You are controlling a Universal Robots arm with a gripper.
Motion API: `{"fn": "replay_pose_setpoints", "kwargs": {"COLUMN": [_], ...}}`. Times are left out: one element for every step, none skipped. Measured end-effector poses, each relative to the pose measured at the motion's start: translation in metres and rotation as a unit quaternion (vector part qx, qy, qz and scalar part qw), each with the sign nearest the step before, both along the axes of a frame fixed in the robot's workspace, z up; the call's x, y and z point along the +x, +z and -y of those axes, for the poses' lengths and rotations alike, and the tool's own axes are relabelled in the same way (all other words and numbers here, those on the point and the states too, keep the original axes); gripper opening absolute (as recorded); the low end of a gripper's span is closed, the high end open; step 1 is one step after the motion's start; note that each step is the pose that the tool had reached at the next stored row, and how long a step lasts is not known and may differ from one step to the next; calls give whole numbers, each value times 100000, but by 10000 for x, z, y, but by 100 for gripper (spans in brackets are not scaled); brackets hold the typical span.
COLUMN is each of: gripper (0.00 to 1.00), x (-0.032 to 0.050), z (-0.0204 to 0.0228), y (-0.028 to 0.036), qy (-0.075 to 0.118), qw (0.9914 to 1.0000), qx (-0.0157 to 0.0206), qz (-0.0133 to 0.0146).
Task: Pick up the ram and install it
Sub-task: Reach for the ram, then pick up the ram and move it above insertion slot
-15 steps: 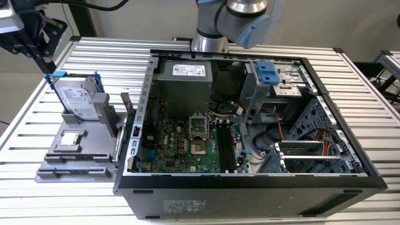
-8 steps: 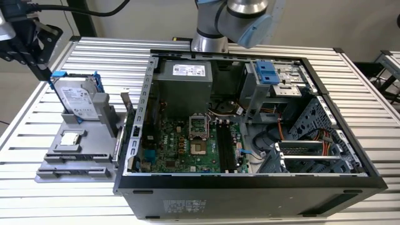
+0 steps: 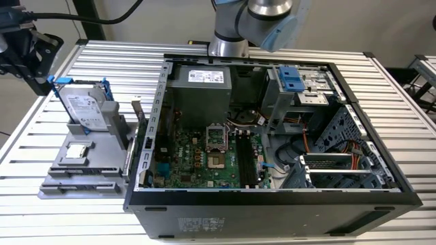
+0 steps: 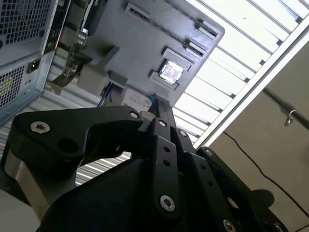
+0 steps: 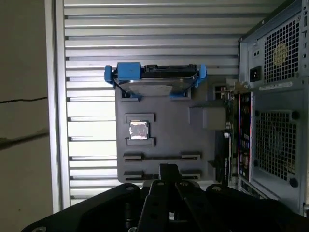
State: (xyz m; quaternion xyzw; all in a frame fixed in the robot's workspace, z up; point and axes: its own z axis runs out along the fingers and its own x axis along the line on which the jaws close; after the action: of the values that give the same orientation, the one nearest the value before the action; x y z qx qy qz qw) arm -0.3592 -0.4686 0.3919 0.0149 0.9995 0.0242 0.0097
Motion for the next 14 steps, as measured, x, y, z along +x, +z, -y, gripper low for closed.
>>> {"fn": "replay_pose_setpoints", "kwargs": {"gripper": [0, 0, 0, 0, 0, 0, 0, 0, 0, 0, 0, 0, 0, 0], "x": [0, 0, 0, 0, -1, -1, -2, -3, -3, -3, -4, -4, -4, -5], "z": [22, 48, 71, 95, 119, 141, 163, 184, 205, 225, 244, 264, 285, 303], "y": [0, -1, -1, -2, -2, -4, -4, -5, -6, -7, -7, -8, -8, -10], "qy": [0, 1, -1, 0, 0, -1, 0, -1, 1, 1, -3, -1, 1, -1], "qw": [100000, 100000, 100000, 100000, 100000, 100000, 100000, 100000, 100000, 100000, 100000, 100000, 100000, 100000], "qx": [0, 2, -2, 1, -2, 2, -1, 0, 2, 0, -1, -4, -1, 0], "qz": [-2, 0, -4, -3, -4, -1, -4, -5, -4, -7, -11, -12, -14, -14]}}
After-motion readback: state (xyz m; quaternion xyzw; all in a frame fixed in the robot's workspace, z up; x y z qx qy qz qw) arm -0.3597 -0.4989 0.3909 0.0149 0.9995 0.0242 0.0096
